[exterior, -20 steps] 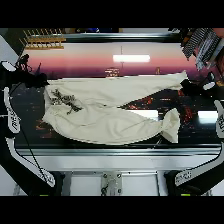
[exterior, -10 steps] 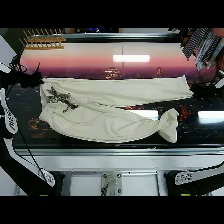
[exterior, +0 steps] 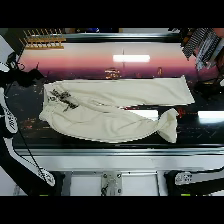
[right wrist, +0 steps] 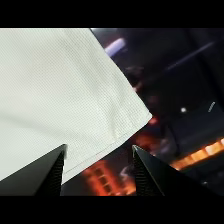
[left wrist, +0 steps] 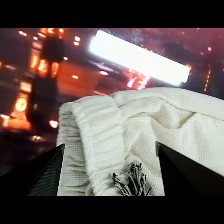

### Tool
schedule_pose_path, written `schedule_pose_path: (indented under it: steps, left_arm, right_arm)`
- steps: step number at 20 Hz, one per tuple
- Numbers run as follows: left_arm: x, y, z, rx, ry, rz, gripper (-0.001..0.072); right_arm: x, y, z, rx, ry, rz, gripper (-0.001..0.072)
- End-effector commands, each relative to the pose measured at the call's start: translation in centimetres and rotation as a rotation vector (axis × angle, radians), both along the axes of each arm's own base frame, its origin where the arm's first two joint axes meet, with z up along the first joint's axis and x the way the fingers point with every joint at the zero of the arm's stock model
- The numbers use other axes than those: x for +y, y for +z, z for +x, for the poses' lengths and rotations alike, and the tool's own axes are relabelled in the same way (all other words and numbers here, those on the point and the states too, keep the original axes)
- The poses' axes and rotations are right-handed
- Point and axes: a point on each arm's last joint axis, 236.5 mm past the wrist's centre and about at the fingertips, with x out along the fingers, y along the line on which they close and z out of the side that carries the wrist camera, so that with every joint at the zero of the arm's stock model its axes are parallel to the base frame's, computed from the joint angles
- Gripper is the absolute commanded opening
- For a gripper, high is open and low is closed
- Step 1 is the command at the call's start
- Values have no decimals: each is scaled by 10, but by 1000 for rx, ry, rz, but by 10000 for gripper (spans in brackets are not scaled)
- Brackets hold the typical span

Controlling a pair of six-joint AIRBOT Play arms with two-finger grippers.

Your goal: Fold the clothes and pants, and hang the long-sleeved shirts on hangers.

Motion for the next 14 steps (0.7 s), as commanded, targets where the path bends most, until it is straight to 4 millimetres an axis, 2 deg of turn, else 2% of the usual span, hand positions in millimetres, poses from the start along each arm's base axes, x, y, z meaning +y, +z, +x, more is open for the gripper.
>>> schedule_pose_path:
  steps: [1, 2, 4, 7, 8, 10, 14]
  left_arm:
    - [34, 22, -36, 87, 76, 75, 609]
    - [42, 17, -59, 149, 97, 98, 609]
    - [45, -10, -112, 285, 142, 89, 609]
    - [23, -60, -195, 436, 202, -17, 610]
    - [12, -71, -215, 461, 229, -70, 610]
    - [-9, -82, -238, 443, 303, -204, 633]
    - [-23, -82, -251, 296, 430, -342, 639]
  right_arm:
    - [10, 56, -7, -70, 67, -66, 448]
    - [20, 71, -13, -82, 111, -91, 448]
    - [42, 86, -30, -90, 161, -107, 448]
    - [77, 85, -64, -83, 205, -99, 448]
    - [86, 79, -75, -74, 216, -92, 448]
    - [104, 68, -92, -64, 227, -52, 448]
    - [118, 51, -103, -47, 224, 11, 449]
